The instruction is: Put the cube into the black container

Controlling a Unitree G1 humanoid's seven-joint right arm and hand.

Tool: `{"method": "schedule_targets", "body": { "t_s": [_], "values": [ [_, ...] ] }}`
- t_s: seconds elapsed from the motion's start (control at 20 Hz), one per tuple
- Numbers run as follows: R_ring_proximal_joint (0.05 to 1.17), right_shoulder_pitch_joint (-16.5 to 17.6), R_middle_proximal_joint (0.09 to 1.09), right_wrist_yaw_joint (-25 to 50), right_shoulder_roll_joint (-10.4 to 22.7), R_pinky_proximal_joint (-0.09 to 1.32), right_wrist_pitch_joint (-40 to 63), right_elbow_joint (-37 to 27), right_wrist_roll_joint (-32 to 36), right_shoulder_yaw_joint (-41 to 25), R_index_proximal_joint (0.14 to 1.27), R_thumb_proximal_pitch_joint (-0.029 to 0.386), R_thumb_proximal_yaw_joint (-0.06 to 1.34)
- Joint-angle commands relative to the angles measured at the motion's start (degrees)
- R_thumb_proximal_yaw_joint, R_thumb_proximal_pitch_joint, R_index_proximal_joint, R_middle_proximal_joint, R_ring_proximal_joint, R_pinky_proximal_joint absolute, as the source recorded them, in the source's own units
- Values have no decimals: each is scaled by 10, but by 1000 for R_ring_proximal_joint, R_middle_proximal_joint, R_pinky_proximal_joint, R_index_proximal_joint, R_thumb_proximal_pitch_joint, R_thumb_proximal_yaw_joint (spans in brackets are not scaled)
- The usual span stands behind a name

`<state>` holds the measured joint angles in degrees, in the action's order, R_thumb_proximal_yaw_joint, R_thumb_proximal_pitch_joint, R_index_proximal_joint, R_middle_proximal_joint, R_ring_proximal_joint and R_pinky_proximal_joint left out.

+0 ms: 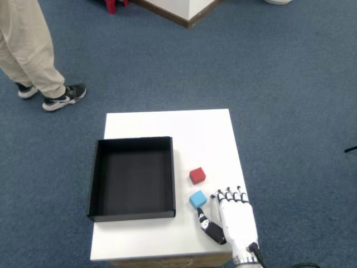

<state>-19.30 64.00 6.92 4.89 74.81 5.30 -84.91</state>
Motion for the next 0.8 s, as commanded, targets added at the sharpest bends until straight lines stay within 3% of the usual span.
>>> {"method": "schedule_targets", "body": {
  "t_s": [0.05,0.8],
  "values": [
    [267,-9,361,3,4,88,13,-8,-8,4,581,124,414],
    [257,-15,357,4,5,65,6,-39,-42,3,567,101,352]
  ]
}}
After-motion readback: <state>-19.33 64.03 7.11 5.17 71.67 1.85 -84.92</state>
